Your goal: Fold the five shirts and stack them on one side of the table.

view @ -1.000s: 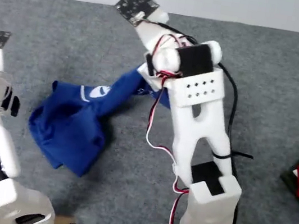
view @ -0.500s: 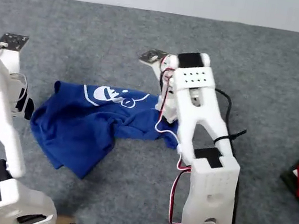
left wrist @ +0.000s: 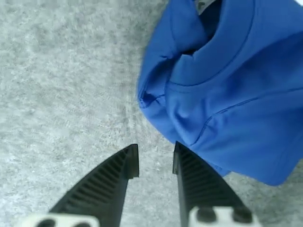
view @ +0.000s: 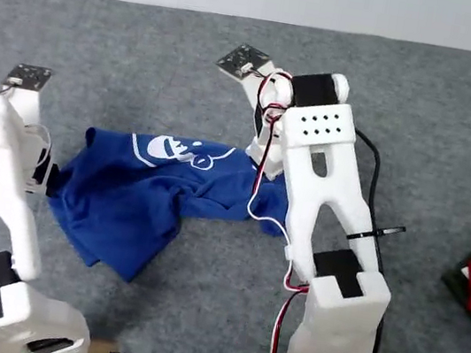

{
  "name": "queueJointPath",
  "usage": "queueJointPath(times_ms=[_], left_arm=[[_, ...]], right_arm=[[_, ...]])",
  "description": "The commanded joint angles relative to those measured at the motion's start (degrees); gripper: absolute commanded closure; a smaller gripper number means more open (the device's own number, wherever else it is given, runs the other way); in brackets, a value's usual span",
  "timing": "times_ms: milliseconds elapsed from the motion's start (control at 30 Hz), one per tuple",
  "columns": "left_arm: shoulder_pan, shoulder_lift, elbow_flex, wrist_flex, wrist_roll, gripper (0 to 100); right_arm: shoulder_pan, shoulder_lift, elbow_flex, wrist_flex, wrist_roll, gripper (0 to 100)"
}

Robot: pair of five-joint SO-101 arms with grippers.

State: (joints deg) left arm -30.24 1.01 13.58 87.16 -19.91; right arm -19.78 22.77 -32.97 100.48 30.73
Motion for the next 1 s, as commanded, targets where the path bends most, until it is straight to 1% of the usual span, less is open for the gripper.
queueJointPath(times_ms=[0, 200, 300, 500, 633, 700, 833, 867, 967], left_arm=[[1.14, -2.90, 0.22, -0.97, 0.35, 88], [0.88, -2.90, 0.40, -0.97, 0.35, 88], [0.88, -2.90, 0.40, -0.97, 0.35, 88], [0.88, -2.73, 0.40, -0.97, 0.35, 88], [1.05, -2.46, 0.40, -0.97, 0.35, 88], [1.05, -2.46, 0.40, -0.97, 0.35, 88], [1.05, -2.37, 0.48, -1.85, 0.35, 88], [1.05, -2.37, 0.66, -2.02, 0.35, 88], [1.14, -2.46, 0.75, -2.64, 0.35, 88]], right_arm=[[-0.22, 1.36, -3.34, -0.48, 0.35, 73.8], [1.10, 8.04, -3.43, -7.25, 0.26, 73.8], [1.71, 10.51, -3.43, -8.84, 0.26, 73.8], [1.98, 14.20, -3.43, -6.90, 0.26, 73.8], [3.91, 16.04, -3.43, -7.08, 0.26, 74.2], [4.97, 16.22, -3.43, -6.90, 0.53, 78.3], [6.37, 14.11, -3.43, -6.73, 0.44, 96.6], [6.64, 13.23, -3.43, -6.73, 0.35, 99.4], [6.99, 10.07, -3.43, -5.49, 0.53, 98.0]])
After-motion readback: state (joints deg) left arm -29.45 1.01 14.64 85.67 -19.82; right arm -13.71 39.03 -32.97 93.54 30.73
